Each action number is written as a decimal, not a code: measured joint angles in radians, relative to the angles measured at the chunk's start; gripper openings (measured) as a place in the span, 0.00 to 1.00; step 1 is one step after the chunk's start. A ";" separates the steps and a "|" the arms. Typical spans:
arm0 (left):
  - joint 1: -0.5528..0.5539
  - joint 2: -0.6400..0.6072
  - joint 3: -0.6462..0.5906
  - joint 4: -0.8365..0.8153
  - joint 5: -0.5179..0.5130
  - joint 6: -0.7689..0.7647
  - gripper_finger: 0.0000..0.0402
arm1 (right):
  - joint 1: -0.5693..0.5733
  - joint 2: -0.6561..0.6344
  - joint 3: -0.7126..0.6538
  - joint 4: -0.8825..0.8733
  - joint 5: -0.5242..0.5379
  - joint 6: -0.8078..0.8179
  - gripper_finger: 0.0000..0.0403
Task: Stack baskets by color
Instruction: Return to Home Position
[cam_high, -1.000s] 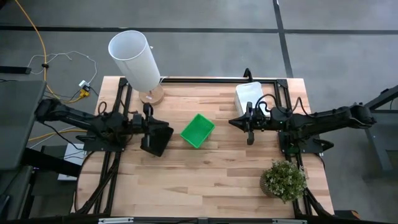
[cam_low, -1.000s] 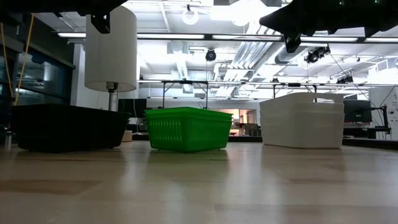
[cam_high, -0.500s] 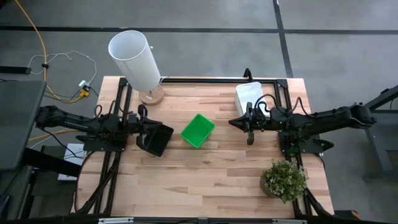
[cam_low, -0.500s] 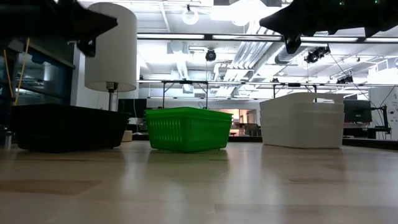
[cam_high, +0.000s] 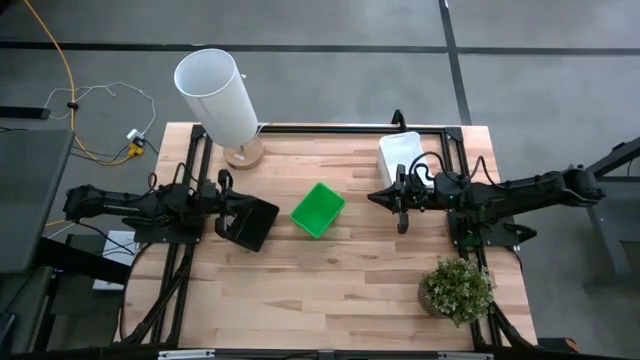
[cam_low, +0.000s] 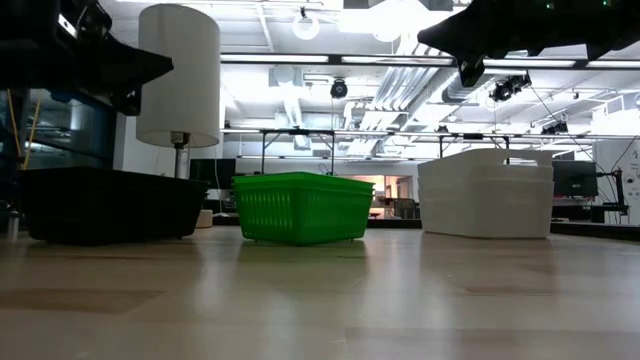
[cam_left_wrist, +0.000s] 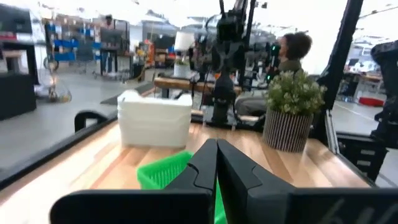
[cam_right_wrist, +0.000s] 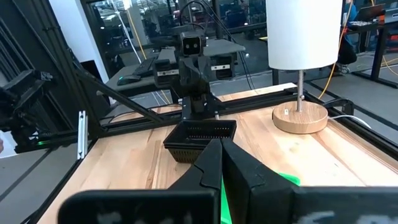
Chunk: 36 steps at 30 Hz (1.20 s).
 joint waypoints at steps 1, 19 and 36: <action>0.007 -0.014 0.000 -0.030 0.004 -0.007 0.00 | 0.000 0.000 0.000 -0.001 0.000 0.000 0.00; -0.003 -0.087 0.000 -0.239 0.007 0.002 0.00 | 0.000 0.000 0.000 -0.006 -0.051 0.003 0.00; -0.004 -0.087 0.000 -0.230 -0.027 -0.122 0.00 | -0.114 -0.447 0.001 -0.409 -0.064 0.023 0.00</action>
